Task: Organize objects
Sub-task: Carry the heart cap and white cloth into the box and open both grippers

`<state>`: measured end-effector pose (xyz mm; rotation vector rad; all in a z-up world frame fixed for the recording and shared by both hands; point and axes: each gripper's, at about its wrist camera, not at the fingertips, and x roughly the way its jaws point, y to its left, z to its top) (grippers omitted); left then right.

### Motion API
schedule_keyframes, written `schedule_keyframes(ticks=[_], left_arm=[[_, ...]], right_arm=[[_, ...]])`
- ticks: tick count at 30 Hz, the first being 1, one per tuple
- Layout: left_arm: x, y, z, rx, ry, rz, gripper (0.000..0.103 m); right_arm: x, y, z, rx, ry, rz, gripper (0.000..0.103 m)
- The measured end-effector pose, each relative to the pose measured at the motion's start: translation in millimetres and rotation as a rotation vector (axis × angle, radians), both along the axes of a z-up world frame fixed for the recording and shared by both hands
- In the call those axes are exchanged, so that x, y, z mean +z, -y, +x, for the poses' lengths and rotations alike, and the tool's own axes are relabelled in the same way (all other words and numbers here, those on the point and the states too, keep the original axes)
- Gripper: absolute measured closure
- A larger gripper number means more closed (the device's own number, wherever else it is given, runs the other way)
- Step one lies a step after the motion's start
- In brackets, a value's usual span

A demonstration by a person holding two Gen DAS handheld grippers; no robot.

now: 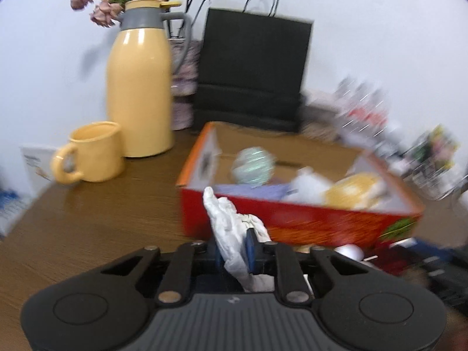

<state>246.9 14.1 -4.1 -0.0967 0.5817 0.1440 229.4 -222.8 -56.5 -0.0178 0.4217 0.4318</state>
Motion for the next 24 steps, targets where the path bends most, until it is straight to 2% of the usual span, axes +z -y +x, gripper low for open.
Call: schedule_keyframes(ticks=[2,6,12,20,24], left_arm=[[-3.1,-3.3,2.9,0.031,-0.006,0.041,0.091],[-3.3,-15.5,-2.3,0.024,0.018,0.011,0.094],[27.2,-15.2,-13.8,-0.026,0.114,-0.017,0.095],[60.1,9.1,6.2,-0.134,0.171,-0.029,0.095],[68.5,24.1,30.8,-0.177,0.197,-0.022,0.095]], right_arm=[[-0.5,-0.3,0.1,-0.004,-0.004,-0.003,0.076],[0.5,-0.3,-2.4,-0.002,0.008,-0.002,0.076],[5.7,-2.1,-1.7,0.007,0.015,0.006,0.076],[29.7,-12.9,7.1,0.001,0.079,-0.018,0.076],[48.2,-23.2,18.4,0.001,0.146,-0.039,0.076]])
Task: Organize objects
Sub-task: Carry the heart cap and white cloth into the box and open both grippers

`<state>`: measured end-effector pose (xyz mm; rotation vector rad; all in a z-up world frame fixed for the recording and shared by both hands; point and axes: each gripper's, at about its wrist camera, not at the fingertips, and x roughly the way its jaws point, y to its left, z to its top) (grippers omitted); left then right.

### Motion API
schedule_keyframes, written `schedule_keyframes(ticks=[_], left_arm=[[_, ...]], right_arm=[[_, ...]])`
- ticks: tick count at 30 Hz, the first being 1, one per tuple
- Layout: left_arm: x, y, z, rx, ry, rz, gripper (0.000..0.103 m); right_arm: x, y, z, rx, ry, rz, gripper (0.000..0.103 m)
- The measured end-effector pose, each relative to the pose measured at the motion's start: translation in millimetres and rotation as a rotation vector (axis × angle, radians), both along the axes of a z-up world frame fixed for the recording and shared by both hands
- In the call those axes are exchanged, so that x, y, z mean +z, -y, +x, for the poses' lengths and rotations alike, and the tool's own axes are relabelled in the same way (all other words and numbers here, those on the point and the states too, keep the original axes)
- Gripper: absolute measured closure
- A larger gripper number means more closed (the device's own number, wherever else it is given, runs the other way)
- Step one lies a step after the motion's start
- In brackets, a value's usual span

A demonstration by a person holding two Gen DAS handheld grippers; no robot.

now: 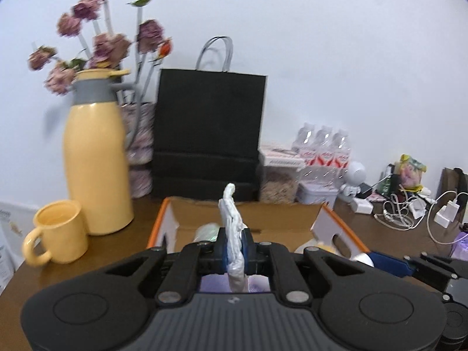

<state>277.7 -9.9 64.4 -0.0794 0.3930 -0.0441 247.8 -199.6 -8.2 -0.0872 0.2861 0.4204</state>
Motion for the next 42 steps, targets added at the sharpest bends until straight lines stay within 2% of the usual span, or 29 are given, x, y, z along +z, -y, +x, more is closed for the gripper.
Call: schedule_keyframes(ticks=[5,10,15,20,22,23,24,25,27,28,32,42], left_arm=[[4.4,1.3,30.7,0.014,0.022,-0.03,0.095],[4.3,-9.9,59.1,0.021,0.029,-0.058,0.095],[-5.0,-18.1,87.2,0.045,-0.004,-0.026,0.095],[-22.2,-21.3,111.3,0.035,-0.066,-0.011,0.095],[-31.1,-19.1,118.4,0.033,-0.088,0.01,0.091],[-34.9,-18.4,121.0,0.043,-0.097,0.023,0.088],[-38.7,-18.2,123.5,0.055,-0.113,0.034,0.075],[-41.9,-18.7,124.9,0.065,-0.127,0.039,0.065],[-44.4,-22.3,124.7,0.083,-0.136,0.033,0.011],[-44.4,-24.0,123.3,0.096,-0.134,0.031,0.001],[-42.2,-26.9,118.4,0.128,-0.11,0.037,0.0],[-35.5,-23.5,113.3,0.115,-0.086,0.038,0.0]], right_arm=[[15.5,-15.7,29.3,-0.016,0.05,0.009,0.076],[18.4,-33.1,65.9,-0.029,0.04,0.014,0.076],[8.6,-45.1,103.3,-0.033,-0.044,-0.014,0.076],[-2.8,-47.7,124.0,-0.034,-0.104,-0.04,0.076],[-8.5,-48.3,128.3,-0.021,-0.131,-0.057,0.068],[-11.9,-48.6,129.4,-0.027,-0.14,-0.068,0.047],[-15.3,-49.0,129.5,-0.037,-0.145,-0.081,0.025],[-16.7,-49.5,129.6,-0.045,-0.145,-0.09,0.017],[-18.2,-50.2,128.2,-0.064,-0.132,-0.11,0.001],[-17.7,-50.3,128.0,-0.069,-0.129,-0.116,0.0],[-16.2,-48.8,126.8,-0.073,-0.121,-0.118,0.0],[-10.7,-47.0,122.6,-0.078,-0.105,-0.108,0.0]])
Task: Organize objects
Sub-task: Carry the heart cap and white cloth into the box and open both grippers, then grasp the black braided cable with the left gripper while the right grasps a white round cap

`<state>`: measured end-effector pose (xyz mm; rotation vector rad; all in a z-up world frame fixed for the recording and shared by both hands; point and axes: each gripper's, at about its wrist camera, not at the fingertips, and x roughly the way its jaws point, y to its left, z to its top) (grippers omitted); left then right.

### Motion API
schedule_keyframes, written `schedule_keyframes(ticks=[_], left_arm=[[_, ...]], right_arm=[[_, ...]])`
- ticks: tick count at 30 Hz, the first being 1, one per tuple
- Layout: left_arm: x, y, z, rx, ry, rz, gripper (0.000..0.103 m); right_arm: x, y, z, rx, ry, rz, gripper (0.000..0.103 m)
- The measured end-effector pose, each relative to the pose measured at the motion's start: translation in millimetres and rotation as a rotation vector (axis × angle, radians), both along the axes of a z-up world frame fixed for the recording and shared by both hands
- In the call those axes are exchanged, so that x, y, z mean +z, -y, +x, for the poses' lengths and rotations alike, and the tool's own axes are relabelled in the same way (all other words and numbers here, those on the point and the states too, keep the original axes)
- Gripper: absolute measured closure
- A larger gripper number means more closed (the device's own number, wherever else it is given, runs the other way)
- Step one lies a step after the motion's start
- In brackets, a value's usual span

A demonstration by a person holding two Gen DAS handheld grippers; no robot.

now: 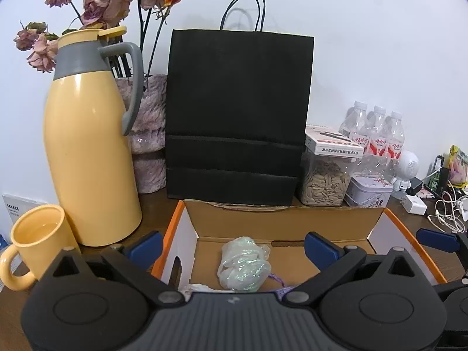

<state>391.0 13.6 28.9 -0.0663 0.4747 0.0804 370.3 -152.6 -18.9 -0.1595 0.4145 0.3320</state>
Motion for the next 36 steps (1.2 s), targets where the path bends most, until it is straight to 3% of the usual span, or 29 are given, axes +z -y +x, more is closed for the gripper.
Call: schedule_keyframes(ticks=[14,20,27,33,36], left_arm=[[6.6,-7.0,-58.7,0.032,0.009,-0.007,0.0],[-3.8,-13.0,-88.4,0.023,-0.105,-0.024,0.0],[-21.6,-10.3,-128.2,-0.009,-0.198,0.04,0.0],[-51.8,6.4,-132.0,-0.042,-0.361,0.061,0.0],[-59.4,18.6,-137.7,-0.049,-0.372,0.087,0.0]], right_arm=[[6.9,-2.2,-50.7,0.031,0.053,-0.016,0.0],[8.2,6.6,-80.3,0.03,0.055,-0.03,0.0],[2.7,29.5,-114.1,0.034,0.041,-0.009,0.0],[-11.2,49.4,-135.2,0.023,0.014,0.005,0.0],[-20.7,62.5,-144.7,0.018,0.0,0.025,0.0]])
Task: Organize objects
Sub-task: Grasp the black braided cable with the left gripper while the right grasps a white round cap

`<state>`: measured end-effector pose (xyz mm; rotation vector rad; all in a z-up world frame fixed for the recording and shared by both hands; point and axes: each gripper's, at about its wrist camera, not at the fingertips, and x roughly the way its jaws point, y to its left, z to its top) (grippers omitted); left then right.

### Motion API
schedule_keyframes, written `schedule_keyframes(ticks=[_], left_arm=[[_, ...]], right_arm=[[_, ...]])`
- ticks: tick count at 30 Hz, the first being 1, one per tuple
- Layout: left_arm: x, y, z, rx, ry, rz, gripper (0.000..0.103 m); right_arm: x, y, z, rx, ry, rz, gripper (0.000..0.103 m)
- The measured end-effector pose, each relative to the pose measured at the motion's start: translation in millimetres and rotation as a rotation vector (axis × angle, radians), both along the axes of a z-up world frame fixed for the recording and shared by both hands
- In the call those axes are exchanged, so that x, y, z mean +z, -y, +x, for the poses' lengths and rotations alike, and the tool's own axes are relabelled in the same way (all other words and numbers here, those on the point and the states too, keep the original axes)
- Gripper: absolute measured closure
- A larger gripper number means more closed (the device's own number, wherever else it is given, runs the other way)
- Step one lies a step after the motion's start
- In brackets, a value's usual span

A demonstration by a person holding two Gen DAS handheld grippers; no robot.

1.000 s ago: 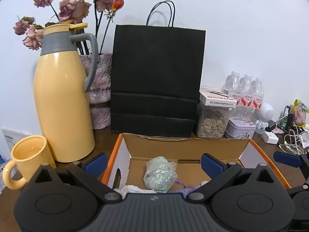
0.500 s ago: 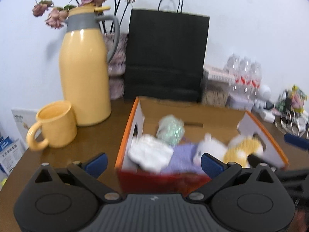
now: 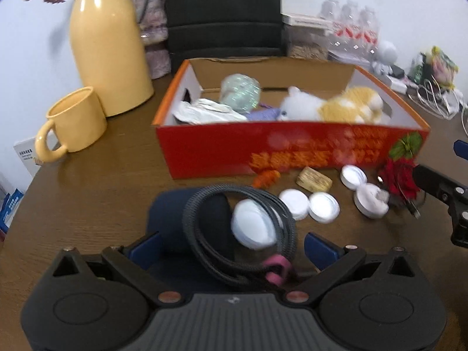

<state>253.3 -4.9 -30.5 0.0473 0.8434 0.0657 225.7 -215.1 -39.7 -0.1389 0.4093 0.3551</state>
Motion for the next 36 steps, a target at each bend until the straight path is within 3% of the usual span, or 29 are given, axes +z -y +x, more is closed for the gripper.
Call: schedule_keyframes(ticks=[11,13,16,18,26,36], left_arm=[[-21.4,28.4,8.1,0.066,0.033,0.171,0.0],[-23.0,27.8,4.8,0.088,0.062,0.159,0.003],[-17.7,25.8,-0.3,0.117,0.091,0.129,0.016],[-12.8,21.3,-3.3,0.121,0.1,0.081,0.016],[3.1,20.8,-23.9,0.116,0.144,0.067,0.017],[29.6,-10.2,-59.5,0.134,0.188,0.037,0.017]], right_arm=[[-10.7,24.6,-15.3,-0.012,-0.036,0.038,0.0],[-10.4,24.5,-17.1,-0.002,-0.033,0.036,0.0],[-9.3,23.9,-20.4,0.007,-0.022,0.032,0.0],[-9.3,23.0,-22.1,0.012,-0.019,0.027,0.0],[-11.9,19.5,-25.6,0.028,-0.011,0.02,0.0],[-9.9,-11.9,-39.3,0.194,0.007,-0.006,0.002]])
